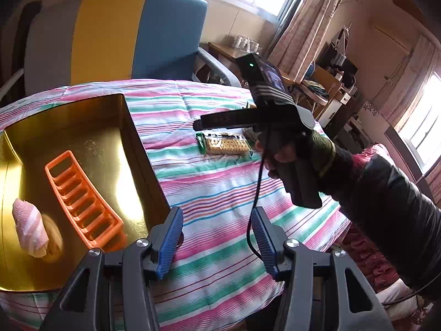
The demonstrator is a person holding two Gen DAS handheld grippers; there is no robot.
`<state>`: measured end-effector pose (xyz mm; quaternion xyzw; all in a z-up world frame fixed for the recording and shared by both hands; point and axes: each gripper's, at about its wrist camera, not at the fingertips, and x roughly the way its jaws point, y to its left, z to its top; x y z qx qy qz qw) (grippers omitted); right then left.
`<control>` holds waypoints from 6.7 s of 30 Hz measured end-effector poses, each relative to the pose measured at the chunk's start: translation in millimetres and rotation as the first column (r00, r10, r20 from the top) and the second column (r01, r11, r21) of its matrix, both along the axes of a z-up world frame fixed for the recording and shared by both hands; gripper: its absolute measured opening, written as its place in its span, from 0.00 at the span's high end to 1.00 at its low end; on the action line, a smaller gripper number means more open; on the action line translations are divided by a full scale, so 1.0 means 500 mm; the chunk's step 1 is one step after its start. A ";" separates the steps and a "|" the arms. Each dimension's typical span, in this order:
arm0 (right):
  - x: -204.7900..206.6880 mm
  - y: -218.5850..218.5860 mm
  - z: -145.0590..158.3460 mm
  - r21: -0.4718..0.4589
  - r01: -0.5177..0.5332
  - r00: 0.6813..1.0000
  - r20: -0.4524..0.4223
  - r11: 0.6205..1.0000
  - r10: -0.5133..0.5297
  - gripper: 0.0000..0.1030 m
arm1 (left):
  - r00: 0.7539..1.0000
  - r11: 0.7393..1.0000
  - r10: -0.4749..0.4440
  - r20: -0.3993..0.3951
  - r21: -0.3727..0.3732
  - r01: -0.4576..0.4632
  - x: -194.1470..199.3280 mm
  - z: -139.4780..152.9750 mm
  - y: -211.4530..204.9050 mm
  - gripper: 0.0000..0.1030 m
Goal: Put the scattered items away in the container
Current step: 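Move the left gripper to the cracker packet and grasp it, then hold the cracker packet in the left gripper while the right gripper grasps a pink roller, then carry the cracker packet and pink roller into the gold tray and release both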
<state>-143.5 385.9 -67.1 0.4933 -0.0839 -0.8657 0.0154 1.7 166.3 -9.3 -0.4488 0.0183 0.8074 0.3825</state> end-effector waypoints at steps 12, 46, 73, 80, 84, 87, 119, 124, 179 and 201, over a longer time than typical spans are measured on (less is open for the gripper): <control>0.130 0.015 -0.035 -0.256 0.009 0.994 0.106 0.967 0.019 0.18 | 0.998 0.999 -0.042 0.040 -0.016 0.043 0.014 -0.022 0.030 0.49; 0.479 0.010 -0.045 -0.050 0.306 0.942 -0.129 0.951 -0.310 0.00 | 1.000 0.952 -0.007 0.005 -0.306 0.008 -0.077 -0.124 0.276 0.46; 0.465 -0.034 -0.060 0.114 0.286 0.955 -0.116 0.951 -0.273 0.00 | 0.999 0.976 -0.039 0.032 -0.213 0.045 -0.025 -0.146 0.218 0.50; 0.468 -0.028 -0.056 0.100 0.219 0.974 -0.086 0.971 -0.211 0.00 | 0.999 0.979 -0.036 0.035 -0.198 0.042 -0.004 -0.149 0.196 0.50; 0.478 0.001 -0.044 0.002 0.181 0.980 -0.088 0.983 -0.180 0.00 | 0.999 0.979 -0.043 0.022 -0.201 0.046 -0.001 -0.153 0.196 0.50; 0.480 0.050 -0.022 -0.155 0.218 0.969 -0.087 0.964 -0.233 0.00 | 0.999 0.978 -0.049 0.019 -0.201 0.052 0.000 -0.155 0.197 0.48; 0.499 0.150 0.055 -0.352 0.217 0.951 -0.135 0.910 -0.279 0.00 | 0.998 0.989 -0.044 0.043 -0.141 0.050 -0.004 -0.158 0.183 0.45; 0.487 0.123 0.032 -0.167 0.261 0.951 -0.122 0.951 -0.283 0.01 | 0.998 0.990 -0.043 0.046 -0.136 0.049 -0.005 -0.158 0.181 0.45; 0.520 0.065 -0.023 -0.030 0.335 0.933 -0.132 0.942 -0.336 0.39 | 0.993 0.983 -0.108 -0.036 -0.155 0.102 0.049 -0.111 0.189 0.53; 0.362 -0.185 0.103 -0.056 -0.007 0.966 -0.260 0.998 -0.008 0.39 | 0.954 0.959 0.272 -0.127 -0.045 -0.279 -0.031 0.005 -0.096 0.53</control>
